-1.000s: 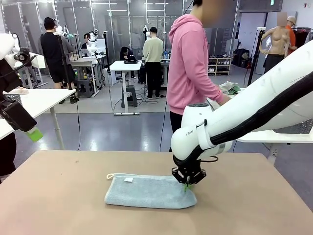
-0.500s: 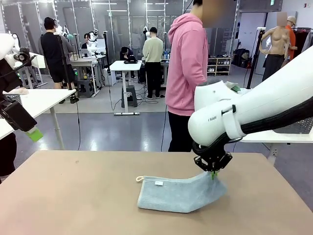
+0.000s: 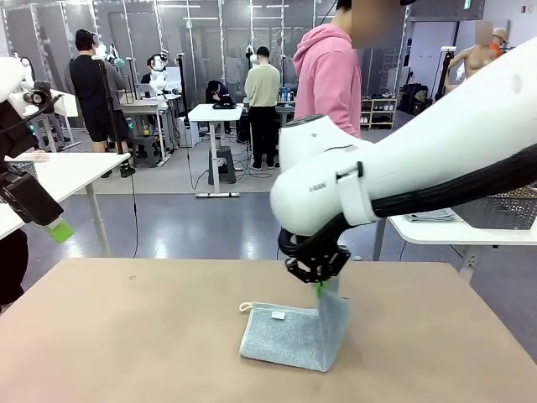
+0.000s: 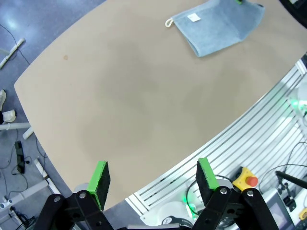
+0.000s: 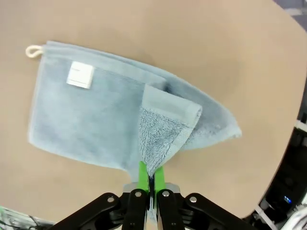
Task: Fold the towels and place them in the basket.
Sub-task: When a person lays out a Towel with hook on the table, fold it in half twice.
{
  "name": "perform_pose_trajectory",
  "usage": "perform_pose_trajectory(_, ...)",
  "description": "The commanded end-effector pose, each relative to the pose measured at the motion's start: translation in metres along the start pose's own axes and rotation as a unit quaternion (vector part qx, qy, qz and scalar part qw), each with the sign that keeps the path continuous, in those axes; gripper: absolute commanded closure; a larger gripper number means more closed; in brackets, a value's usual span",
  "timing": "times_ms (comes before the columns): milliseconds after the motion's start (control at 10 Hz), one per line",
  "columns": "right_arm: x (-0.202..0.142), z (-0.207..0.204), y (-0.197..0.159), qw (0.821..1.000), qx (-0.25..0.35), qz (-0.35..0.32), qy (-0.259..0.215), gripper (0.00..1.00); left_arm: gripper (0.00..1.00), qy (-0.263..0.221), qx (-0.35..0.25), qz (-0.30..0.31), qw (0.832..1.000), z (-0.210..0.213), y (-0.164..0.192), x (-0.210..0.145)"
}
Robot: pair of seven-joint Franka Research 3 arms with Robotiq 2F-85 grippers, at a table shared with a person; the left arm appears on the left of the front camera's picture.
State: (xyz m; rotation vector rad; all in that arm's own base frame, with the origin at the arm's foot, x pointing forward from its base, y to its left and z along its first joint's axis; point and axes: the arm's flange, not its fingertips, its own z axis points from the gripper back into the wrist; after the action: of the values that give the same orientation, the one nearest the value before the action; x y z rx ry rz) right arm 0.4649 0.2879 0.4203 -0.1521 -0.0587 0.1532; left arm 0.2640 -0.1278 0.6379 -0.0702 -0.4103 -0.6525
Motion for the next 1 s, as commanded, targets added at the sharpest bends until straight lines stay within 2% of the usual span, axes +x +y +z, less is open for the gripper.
perform_pose_trajectory(0, 0.016, -0.011, 0.033, 1.0, 0.024, -0.009, -0.011, 1.0, 0.1, -0.002, -0.001, 0.004, 1.0, 0.002, 0.0, 0.003)
perform_pose_trajectory(300, 0.028, -0.026, 0.073, 0.998, 0.055, -0.008, 0.003, 1.0, 0.1, -0.002, -0.001, 0.004, 1.0, 0.002, 0.0, 0.003)
perform_pose_trajectory(700, 0.044, -0.044, 0.104, 0.998, 0.058, -0.017, 0.027, 1.0, 0.1, -0.002, -0.001, 0.004, 1.0, 0.002, 0.0, 0.003)
perform_pose_trajectory(800, 0.046, -0.049, 0.109, 0.998, 0.057, -0.023, 0.033, 0.66, 0.1, -0.002, -0.001, 0.004, 1.0, 0.002, 0.0, 0.003)
perform_pose_trajectory(900, 0.046, -0.049, 0.11, 0.997, 0.057, -0.025, 0.035, 0.41, 0.1, -0.002, -0.001, 0.004, 1.0, 0.002, 0.0, 0.003)
